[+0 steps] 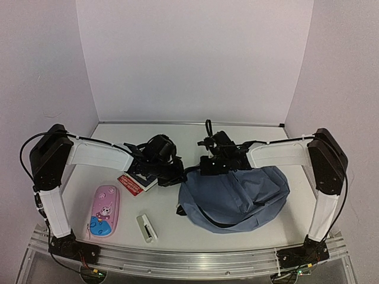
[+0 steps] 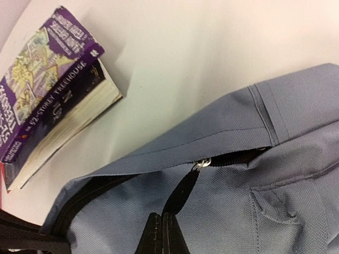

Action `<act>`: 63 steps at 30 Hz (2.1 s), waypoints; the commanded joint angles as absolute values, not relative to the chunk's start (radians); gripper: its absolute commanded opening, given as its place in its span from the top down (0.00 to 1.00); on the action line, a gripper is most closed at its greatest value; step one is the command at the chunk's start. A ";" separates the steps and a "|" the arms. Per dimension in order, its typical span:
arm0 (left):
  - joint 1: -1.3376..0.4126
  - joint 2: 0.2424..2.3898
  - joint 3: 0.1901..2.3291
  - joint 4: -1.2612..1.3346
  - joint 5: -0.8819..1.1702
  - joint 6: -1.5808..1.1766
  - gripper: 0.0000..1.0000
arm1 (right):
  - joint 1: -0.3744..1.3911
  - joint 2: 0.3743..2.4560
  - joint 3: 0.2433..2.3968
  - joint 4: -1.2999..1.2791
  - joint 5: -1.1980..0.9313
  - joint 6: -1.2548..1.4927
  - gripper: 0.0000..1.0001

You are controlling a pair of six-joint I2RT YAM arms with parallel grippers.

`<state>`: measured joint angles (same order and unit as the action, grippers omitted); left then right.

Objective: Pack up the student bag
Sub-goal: Unzip the student bag at the center of the board.

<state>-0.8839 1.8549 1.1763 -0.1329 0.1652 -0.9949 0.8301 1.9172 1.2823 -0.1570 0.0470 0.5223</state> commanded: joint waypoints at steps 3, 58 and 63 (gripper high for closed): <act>-0.885 1.878 1.232 -0.107 0.174 -0.976 1.00 | 0.835 1.848 1.273 -0.112 -0.067 0.463 1.00; -0.850 1.767 1.137 -0.156 0.047 -0.906 0.75 | 0.914 1.879 1.352 -0.095 -0.147 0.536 1.00; -0.849 1.809 1.168 -0.176 0.070 -0.901 0.79 | 0.913 1.881 1.352 -0.095 -0.146 0.536 1.00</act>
<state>-0.8513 1.7767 1.1102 -0.1587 0.0518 -0.9139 0.9089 1.9312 1.3205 -0.1204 -0.1494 0.5293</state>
